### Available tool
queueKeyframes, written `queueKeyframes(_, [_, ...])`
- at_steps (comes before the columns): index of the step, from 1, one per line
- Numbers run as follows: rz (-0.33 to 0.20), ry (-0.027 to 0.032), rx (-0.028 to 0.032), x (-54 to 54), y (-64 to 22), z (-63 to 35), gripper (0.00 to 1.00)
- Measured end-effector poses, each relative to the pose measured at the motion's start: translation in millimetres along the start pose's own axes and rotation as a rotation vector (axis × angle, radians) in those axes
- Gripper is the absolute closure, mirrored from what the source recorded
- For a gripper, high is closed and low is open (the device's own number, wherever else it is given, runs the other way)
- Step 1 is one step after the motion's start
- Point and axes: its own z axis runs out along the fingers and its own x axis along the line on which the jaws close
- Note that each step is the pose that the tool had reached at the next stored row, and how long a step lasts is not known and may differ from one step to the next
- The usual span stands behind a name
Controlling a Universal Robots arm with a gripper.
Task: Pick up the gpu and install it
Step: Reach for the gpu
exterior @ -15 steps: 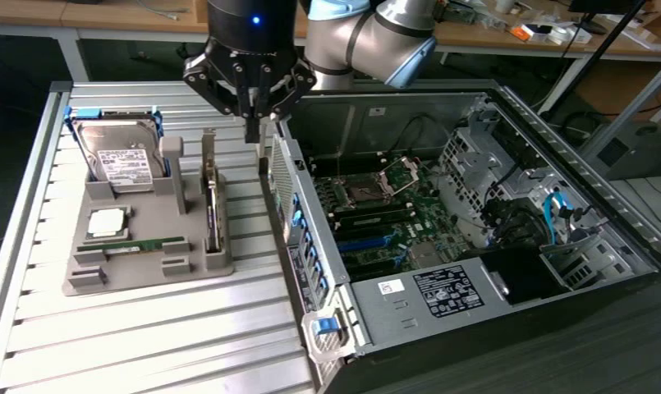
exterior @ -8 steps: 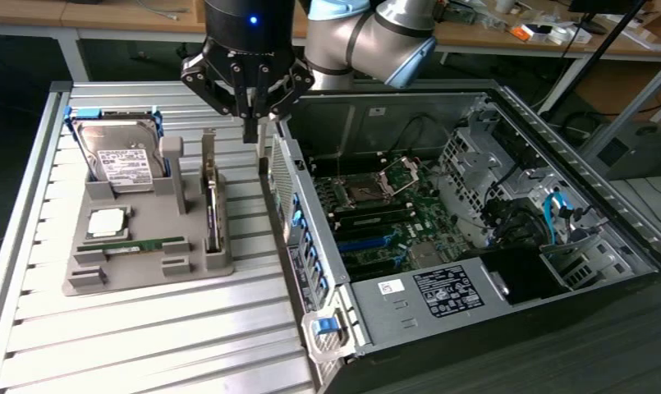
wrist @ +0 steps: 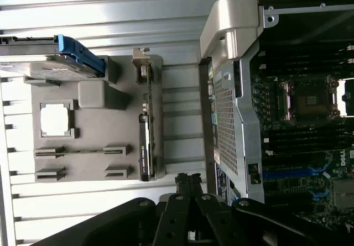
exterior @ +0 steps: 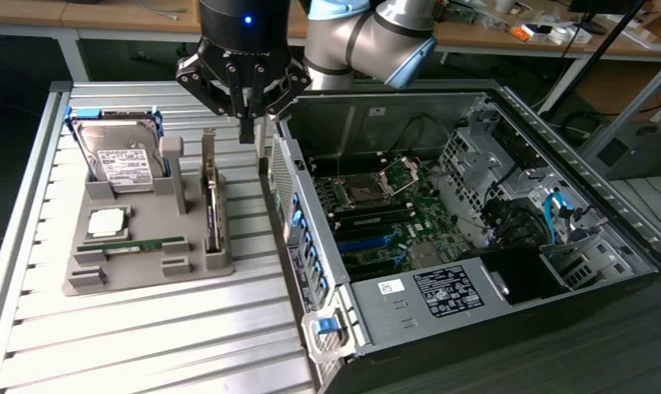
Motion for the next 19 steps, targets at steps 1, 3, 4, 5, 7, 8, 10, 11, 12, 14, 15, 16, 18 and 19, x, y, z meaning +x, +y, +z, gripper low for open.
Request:
queueKeyframes(1, [0.000,-0.0001,-0.0001,0.6,0.0,0.0,0.89])
queueKeyframes(3, [0.000,0.0000,0.0000,1.7,-0.1,0.0,0.89])
queueKeyframes(4, [0.000,0.0000,0.0000,2.3,-0.2,0.0,0.89])
queueKeyframes(5, [0.000,-0.0001,-0.0001,3.1,-0.2,0.0,0.89])
queueKeyframes(7, [0.000,0.0000,0.0000,4.3,-0.3,-0.1,0.89])
queueKeyframes(8, [0.000,0.0000,0.0000,4.7,-0.3,-0.1,0.89])
queueKeyframes(10, [0.000,0.0000,0.0000,6.0,-0.4,-0.1,0.89])
queueKeyframes(11, [0.000,0.0000,0.0000,6.5,-0.5,-0.1,0.89])
queueKeyframes(12, [0.000,-0.0001,0.0000,6.8,-0.5,-0.1,0.89])
queueKeyframes(14, [0.000,0.0000,0.0000,7.6,-0.6,-0.2,0.89])
queueKeyframes(15, [0.000,0.0000,0.0000,8.1,-0.6,-0.2,0.89])
queueKeyframes(16, [0.000,0.0000,0.0000,8.5,-0.6,-0.2,0.89])
queueKeyframes(18, [0.000,0.0000,0.0000,9.2,-0.7,-0.2,0.89])
queueKeyframes(19, [0.000,0.0000,0.0000,9.7,-0.7,-0.2,0.89])
